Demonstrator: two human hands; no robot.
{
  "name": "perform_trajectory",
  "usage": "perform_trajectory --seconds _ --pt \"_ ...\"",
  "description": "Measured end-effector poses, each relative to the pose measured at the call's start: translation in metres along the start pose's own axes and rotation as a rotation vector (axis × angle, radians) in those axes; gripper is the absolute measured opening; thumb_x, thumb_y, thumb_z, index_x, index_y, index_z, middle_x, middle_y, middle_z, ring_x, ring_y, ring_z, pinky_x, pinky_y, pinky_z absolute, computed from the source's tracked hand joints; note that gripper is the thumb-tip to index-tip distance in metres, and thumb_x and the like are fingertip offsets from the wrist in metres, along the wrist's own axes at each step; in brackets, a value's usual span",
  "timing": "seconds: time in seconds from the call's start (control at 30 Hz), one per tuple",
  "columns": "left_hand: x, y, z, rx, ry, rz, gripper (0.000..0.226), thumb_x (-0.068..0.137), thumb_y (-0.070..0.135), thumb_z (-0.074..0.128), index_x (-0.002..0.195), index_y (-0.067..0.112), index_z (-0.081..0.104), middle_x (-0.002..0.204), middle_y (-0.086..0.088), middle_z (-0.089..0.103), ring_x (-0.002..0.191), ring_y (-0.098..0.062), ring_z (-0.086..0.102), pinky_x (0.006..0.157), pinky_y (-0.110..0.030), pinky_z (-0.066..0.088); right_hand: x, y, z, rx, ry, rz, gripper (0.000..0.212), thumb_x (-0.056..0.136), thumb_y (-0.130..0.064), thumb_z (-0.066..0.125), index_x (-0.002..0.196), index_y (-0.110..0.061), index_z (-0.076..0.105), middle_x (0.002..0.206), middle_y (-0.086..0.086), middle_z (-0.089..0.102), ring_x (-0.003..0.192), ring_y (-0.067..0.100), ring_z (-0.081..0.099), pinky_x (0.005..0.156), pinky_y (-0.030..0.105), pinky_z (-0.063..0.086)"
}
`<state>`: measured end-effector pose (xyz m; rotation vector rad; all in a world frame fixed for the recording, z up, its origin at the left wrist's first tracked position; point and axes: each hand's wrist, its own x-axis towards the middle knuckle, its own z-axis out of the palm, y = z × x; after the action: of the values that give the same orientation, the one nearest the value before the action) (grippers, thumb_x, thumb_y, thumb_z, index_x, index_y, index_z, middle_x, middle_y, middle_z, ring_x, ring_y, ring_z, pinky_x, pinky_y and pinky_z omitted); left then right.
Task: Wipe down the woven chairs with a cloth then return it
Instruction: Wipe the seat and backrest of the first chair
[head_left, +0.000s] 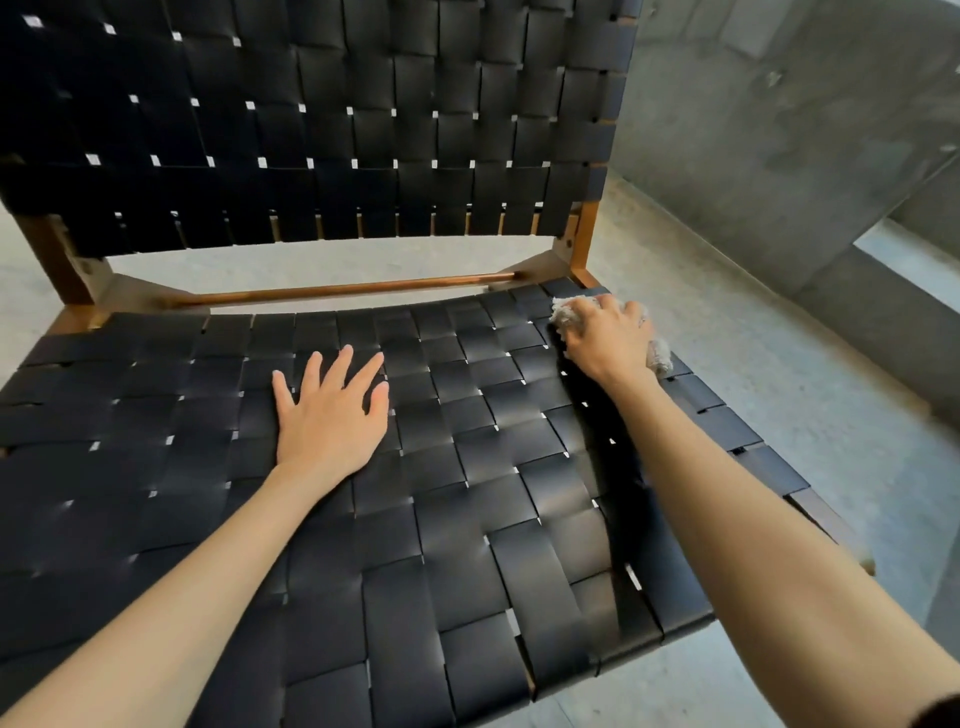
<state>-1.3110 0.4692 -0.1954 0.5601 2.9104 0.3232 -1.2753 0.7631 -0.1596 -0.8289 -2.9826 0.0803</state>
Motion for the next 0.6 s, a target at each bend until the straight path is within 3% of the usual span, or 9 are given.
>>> perform_trajectory --seconds 0.17,0.27,0.47,0.6 --pt "0.001 -0.001 0.002 -0.038 0.068 -0.012 0.050 0.102 0.034 0.021 0.150 0.024 0.019 0.159 0.003 0.011 0.147 -0.023 0.003 0.116 -0.054 -0.001 -0.026 -0.088 0.024 0.186 -0.066 -0.302 0.037 0.093 -0.027 0.048 0.129 -0.022 0.055 0.129 0.005 0.058 0.115 0.030 0.045 0.095 0.042 0.039" --pt "0.001 -0.002 0.002 -0.025 0.087 -0.045 0.050 0.102 0.035 0.020 0.150 0.025 0.018 0.160 -0.002 0.004 0.146 -0.031 -0.003 0.116 -0.051 -0.003 -0.034 -0.141 0.037 0.252 -0.075 -0.423 0.035 0.095 -0.027 0.045 0.128 -0.020 0.055 0.130 0.004 0.057 0.117 0.030 0.045 0.098 0.041 0.036" --pt "0.002 -0.001 0.007 0.009 0.097 -0.076 0.051 0.100 0.037 0.017 0.150 0.028 0.017 0.159 -0.001 0.008 0.146 -0.032 -0.001 0.117 -0.050 -0.003 -0.003 -0.159 0.055 0.176 -0.063 -0.398 0.040 0.096 -0.035 0.043 0.136 -0.027 0.047 0.137 0.002 0.049 0.128 0.028 0.038 0.107 0.047 0.029" --pt "0.001 0.000 0.009 0.010 0.111 -0.082 0.051 0.100 0.038 0.019 0.150 0.030 0.017 0.159 0.000 0.009 0.146 -0.032 0.000 0.117 -0.049 -0.002 0.021 -0.141 0.055 0.113 -0.027 -0.342 0.038 0.096 -0.039 0.045 0.131 -0.026 0.051 0.133 0.005 0.051 0.124 0.031 0.041 0.102 0.046 0.032"
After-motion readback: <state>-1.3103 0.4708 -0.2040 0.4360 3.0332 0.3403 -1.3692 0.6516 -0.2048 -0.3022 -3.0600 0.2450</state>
